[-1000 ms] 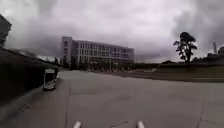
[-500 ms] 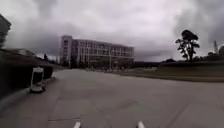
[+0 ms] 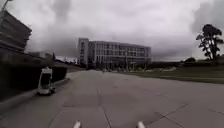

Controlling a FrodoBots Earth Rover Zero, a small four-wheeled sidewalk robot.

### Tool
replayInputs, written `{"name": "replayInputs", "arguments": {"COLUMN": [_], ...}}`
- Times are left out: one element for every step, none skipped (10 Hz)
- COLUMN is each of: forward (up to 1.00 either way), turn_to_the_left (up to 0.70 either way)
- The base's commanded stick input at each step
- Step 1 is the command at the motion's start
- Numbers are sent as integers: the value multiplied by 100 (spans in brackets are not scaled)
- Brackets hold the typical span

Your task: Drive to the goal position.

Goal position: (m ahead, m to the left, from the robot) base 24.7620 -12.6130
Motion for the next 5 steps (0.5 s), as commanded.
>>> {"name": "replayInputs", "arguments": {"forward": [100,100,100,100,100], "turn_to_the_left": [0,0,0,0,0]}}
